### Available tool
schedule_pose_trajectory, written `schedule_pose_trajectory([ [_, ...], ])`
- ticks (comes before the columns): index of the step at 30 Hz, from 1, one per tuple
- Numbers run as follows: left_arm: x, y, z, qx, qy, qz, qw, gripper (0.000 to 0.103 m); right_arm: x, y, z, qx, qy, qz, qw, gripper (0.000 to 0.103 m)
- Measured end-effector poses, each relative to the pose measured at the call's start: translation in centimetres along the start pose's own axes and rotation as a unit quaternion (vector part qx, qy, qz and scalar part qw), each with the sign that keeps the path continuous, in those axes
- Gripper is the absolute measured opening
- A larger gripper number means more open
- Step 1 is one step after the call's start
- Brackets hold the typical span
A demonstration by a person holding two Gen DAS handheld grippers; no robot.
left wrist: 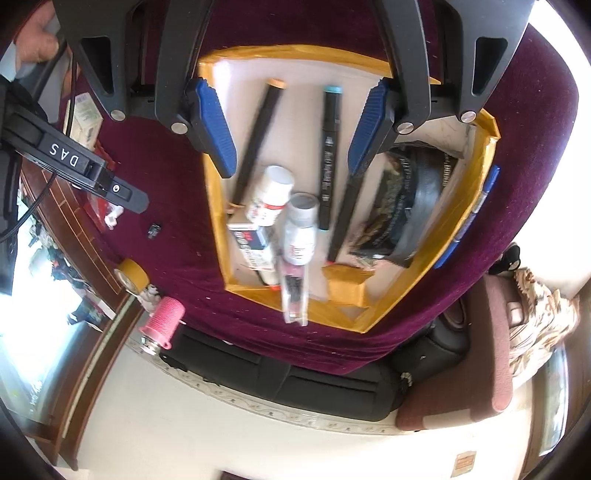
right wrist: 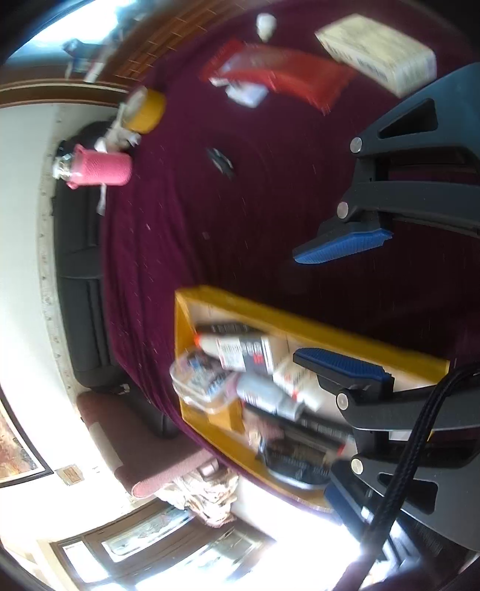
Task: Organize objects
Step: 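Move both grippers back over the pile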
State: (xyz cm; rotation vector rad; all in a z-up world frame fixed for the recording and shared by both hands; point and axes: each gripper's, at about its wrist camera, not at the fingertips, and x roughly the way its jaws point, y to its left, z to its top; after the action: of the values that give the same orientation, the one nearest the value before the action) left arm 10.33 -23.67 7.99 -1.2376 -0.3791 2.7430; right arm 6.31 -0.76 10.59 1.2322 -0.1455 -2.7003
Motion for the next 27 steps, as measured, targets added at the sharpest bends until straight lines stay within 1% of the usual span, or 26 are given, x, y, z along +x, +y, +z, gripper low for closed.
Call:
schedule_pose_trajectory([
  [3,-0.2,-1.6,0.1,0.007,0.003,-0.017,0.9998,0.057,-0.9,-4.1,0.1,0.024,-0.005,-0.007,1.0,0.05],
  [8,0.1,-5.3,0.0,0.034,0.017,-0.058,0.9976,0.057,-3.4,-13.5,0.4,0.084,-0.02,-0.053,0.995,0.05],
  [10,0.5,-7.2,0.0,0.05,0.025,-0.069,0.9961,0.057,-4.5,-17.5,0.6,0.111,-0.026,-0.075,0.991,0.05],
  [14,1.9,-11.0,-0.7,0.087,0.044,-0.081,0.9919,0.057,-6.3,-25.9,0.5,0.173,-0.03,-0.119,0.977,0.05],
  [17,3.5,-14.0,-1.1,0.12,0.063,-0.088,0.9868,0.057,-6.6,-30.1,0.0,0.203,-0.026,-0.135,0.97,0.051],
  [20,4.8,-16.6,-0.6,0.156,0.065,-0.079,0.9824,0.057,-6.2,-32.9,-0.8,0.234,-0.015,-0.127,0.964,0.051],
  [23,7.0,-19.8,0.9,0.215,0.038,-0.068,0.9735,0.056,-5.5,-34.5,-1.6,0.262,-0.009,-0.109,0.959,0.051],
  [24,8.3,-21.1,1.7,0.24,0.027,-0.057,0.9687,0.056,-5.3,-34.9,-1.8,0.267,-0.007,-0.104,0.958,0.051],
  [25,9.2,-21.7,2.1,0.25,0.026,-0.053,0.9665,0.056,-5.1,-35.0,-2.0,0.271,-0.005,-0.1,0.958,0.051],
  [27,11.9,-23.2,3.3,0.267,0.033,-0.059,0.9614,0.056,-4.7,-35.4,-2.4,0.276,-0.001,-0.092,0.957,0.051],
])
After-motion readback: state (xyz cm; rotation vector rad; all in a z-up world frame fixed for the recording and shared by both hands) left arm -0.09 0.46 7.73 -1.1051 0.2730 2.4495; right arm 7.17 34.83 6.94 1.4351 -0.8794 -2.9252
